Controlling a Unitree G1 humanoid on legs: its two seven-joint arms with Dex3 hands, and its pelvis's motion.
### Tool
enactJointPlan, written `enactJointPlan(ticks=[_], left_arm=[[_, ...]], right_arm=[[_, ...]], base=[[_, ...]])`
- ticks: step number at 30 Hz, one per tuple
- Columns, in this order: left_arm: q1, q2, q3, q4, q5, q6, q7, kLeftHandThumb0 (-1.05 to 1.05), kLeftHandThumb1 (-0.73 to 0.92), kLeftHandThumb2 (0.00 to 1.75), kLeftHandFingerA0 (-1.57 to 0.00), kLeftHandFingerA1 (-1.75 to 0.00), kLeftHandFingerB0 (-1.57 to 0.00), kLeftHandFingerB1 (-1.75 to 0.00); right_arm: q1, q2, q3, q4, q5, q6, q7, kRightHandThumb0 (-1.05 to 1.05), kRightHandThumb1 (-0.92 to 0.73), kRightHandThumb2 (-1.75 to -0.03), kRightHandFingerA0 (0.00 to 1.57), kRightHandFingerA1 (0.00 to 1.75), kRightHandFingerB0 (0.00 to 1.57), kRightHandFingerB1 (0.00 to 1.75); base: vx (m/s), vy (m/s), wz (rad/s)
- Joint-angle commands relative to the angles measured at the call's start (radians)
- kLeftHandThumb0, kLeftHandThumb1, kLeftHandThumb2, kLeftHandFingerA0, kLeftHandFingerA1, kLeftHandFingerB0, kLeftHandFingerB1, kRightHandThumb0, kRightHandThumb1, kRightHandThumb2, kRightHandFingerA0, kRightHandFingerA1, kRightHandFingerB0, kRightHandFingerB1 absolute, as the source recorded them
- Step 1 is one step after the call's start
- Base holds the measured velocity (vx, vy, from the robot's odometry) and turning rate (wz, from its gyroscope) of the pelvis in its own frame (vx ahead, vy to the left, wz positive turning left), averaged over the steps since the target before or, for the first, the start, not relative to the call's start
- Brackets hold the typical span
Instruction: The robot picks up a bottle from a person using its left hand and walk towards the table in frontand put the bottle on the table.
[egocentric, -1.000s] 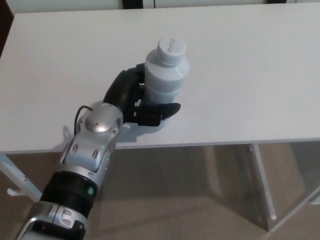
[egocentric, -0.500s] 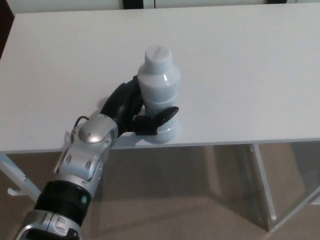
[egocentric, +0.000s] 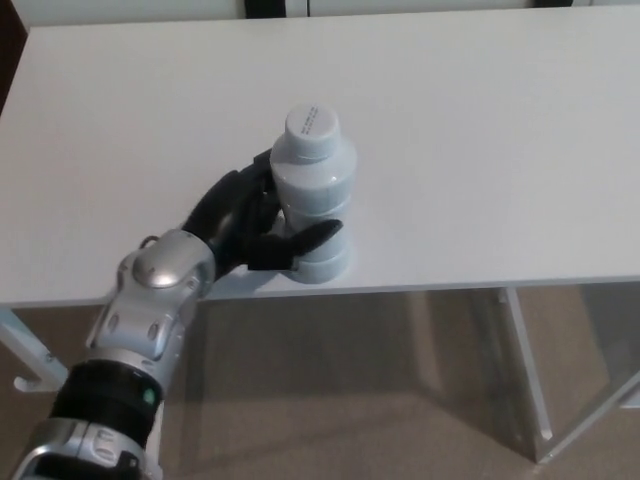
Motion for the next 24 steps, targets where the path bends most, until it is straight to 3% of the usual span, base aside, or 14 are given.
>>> enactJointPlan(ticks=[1, 2, 3, 4, 5, 8, 12, 13, 14, 17, 21, 23, 24], left_arm=[[-0.012, 0.058, -0.006, 0.004, 0.020, -0.038, -0.057, -0.86, 0.55, 0.58, 0.00, 0.00, 0.00, 0.00], [-0.013, 0.068, -0.011, -0.003, 0.026, -0.022, -0.059, -0.86, 0.55, 0.58, 0.00, 0.00, 0.00, 0.00], [-0.016, 0.094, -0.016, -0.015, 0.031, -0.005, -0.073, -0.86, 0.44, 0.80, 0.00, 0.00, 0.00, 0.00], [-0.017, 0.108, -0.017, -0.019, 0.036, -0.012, -0.074, -0.88, 0.48, 0.86, 0.00, 0.00, 0.00, 0.00], [-0.023, 0.125, -0.015, -0.026, 0.034, 0.004, -0.082, -0.86, 0.54, 0.57, 0.00, 0.00, 0.00, 0.00], [-0.036, 0.152, 0.003, -0.033, 0.001, 0.052, -0.118, -0.84, 0.52, 0.57, 0.00, 0.00, 0.00, 0.00], [0.008, 0.239, 0.031, -0.091, -0.014, 0.012, -0.174, -0.86, 0.53, 0.57, 0.00, 0.00, 0.00, 0.00], [0.036, 0.268, 0.045, -0.123, -0.034, 0.000, -0.208, -0.84, 0.42, 0.75, 0.00, 0.00, 0.00, 0.00], [0.102, 0.306, 0.066, -0.217, -0.062, -0.002, -0.244, -0.86, 0.49, 0.82, 0.00, 0.00, 0.00, -0.01], [0.222, 0.337, 0.095, -0.405, -0.090, 0.017, -0.245, -0.85, 0.47, 0.80, 0.00, 0.00, 0.00, -0.02], [0.568, 0.322, 0.222, -0.830, -0.273, 0.022, -0.264, -0.81, 0.46, 0.87, 0.00, 0.00, 0.00, -0.15], [0.705, 0.319, 0.258, -0.974, -0.310, -0.046, -0.285, -0.83, 0.50, 0.89, -0.15, -0.08, -0.03, -0.16], [0.764, 0.316, 0.272, -1.039, -0.333, -0.055, -0.294, -0.83, 0.50, 0.89, -0.15, -0.08, -0.03, -0.16]], right_arm=[[0.002, -0.005, -0.003, 0.005, -0.003, 0.002, 0.003, -0.41, -0.70, -0.61, 0.62, 0.49, 0.53, 0.41], [0.002, -0.005, -0.002, 0.006, -0.003, 0.001, 0.002, -0.41, -0.70, -0.61, 0.62, 0.49, 0.53, 0.41], [0.007, -0.007, -0.002, 0.003, -0.002, -0.006, 0.008, -0.42, -0.70, -0.61, 0.61, 0.48, 0.52, 0.41], [0.006, -0.007, 0.000, 0.005, -0.005, -0.006, 0.008, -0.42, -0.70, -0.61, 0.61, 0.47, 0.52, 0.40], [0.006, -0.008, 0.005, 0.004, -0.010, -0.006, 0.008, -0.43, -0.71, -0.61, 0.59, 0.45, 0.51, 0.39], [0.005, -0.009, 0.005, 0.003, -0.007, -0.005, 0.015, -0.43, -0.71, -0.59, 0.58, 0.44, 0.50, 0.38], [0.009, -0.013, 0.006, -0.002, -0.006, -0.021, 0.020, -0.42, -0.71, -0.61, 0.58, 0.46, 0.52, 0.40], [0.008, -0.012, 0.005, -0.001, -0.006, -0.018, 0.019, -0.46, -0.66, -0.63, 0.57, 0.47, 0.50, 0.41], [0.008, -0.019, 0.009, -0.002, -0.011, -0.015, 0.019, -0.42, -0.70, -0.61, 0.58, 0.46, 0.53, 0.40], [0.007, -0.023, 0.002, 0.001, -0.004, -0.009, 0.028, -0.42, -0.70, -0.59, 0.58, 0.47, 0.52, 0.39], [-0.010, -0.025, 0.003, 0.003, -0.004, -0.004, 0.035, -0.41, -0.69, -0.60, 0.59, 0.47, 0.52, 0.40], [-0.014, -0.025, 0.002, -0.001, -0.002, -0.003, 0.036, -0.42, -0.70, -0.62, 0.61, 0.49, 0.54, 0.41], [-0.014, -0.029, 0.005, -0.005, -0.006, -0.003, 0.034, -0.42, -0.70, -0.62, 0.61, 0.49, 0.54, 0.41]], base=[[0.00, 0.000, 0.00], [0.00, 0.000, 0.00], [0.00, 0.000, 0.00], [0.00, 0.000, 0.00], [0.00, 0.000, 0.00], [0.00, 0.000, 0.00], [0.00, 0.000, 0.00], [0.00, 0.000, 0.00], [0.00, 0.000, 0.00], [0.00, 0.000, 0.00], [0.00, 0.000, 0.00], [0.00, 0.000, 0.00], [0.00, 0.000, 0.00]])
